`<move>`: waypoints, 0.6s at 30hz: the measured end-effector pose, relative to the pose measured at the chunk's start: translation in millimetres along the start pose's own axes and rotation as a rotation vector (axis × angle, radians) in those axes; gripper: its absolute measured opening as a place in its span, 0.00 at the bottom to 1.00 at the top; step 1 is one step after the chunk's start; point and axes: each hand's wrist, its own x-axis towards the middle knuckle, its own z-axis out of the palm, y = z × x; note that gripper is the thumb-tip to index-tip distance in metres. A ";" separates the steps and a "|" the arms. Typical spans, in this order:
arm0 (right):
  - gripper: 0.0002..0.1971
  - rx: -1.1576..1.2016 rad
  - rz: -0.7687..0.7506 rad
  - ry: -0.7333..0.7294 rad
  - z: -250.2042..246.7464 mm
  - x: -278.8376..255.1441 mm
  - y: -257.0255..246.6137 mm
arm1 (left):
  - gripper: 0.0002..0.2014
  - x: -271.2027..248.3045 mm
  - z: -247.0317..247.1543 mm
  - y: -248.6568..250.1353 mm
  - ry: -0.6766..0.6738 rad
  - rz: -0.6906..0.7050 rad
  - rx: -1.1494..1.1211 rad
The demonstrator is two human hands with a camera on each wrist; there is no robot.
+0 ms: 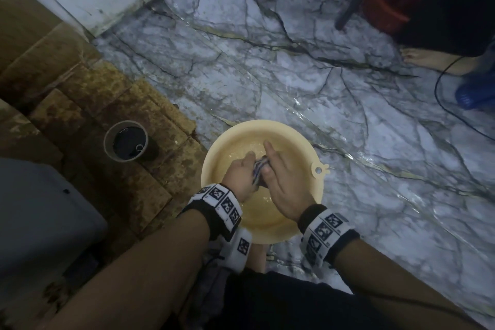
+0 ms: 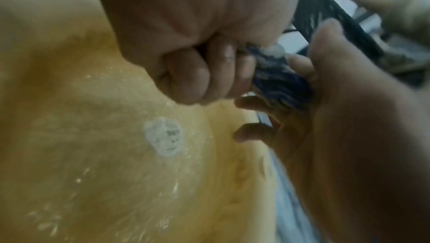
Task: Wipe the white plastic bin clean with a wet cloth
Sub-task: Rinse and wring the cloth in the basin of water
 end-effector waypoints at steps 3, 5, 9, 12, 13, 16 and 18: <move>0.34 -0.111 -0.137 0.090 4.8 -3.2 5.8 | 0.31 -2.7 0.6 9.2 -0.211 -0.269 -0.294; 0.35 -0.149 -0.158 0.095 3.8 0.1 7.7 | 0.32 -6.0 2.7 13.5 -0.249 -0.301 -0.297; 0.33 -0.147 -0.038 0.032 -1.5 6.8 0.2 | 0.15 -11.8 3.3 15.5 -0.118 -0.045 -0.013; 0.29 -0.036 0.106 0.056 0.5 13.3 -5.6 | 0.11 -6.9 6.9 10.4 0.008 0.050 0.025; 0.28 0.019 0.163 0.064 1.7 16.1 -6.7 | 0.15 -5.8 8.4 9.0 0.043 0.080 0.040; 0.23 0.098 0.281 0.032 3.9 22.0 -8.2 | 0.28 -5.9 10.6 6.4 0.128 0.139 0.099; 0.21 0.167 0.344 0.020 3.3 22.4 -9.1 | 0.29 -7.4 11.9 4.3 0.137 0.171 0.134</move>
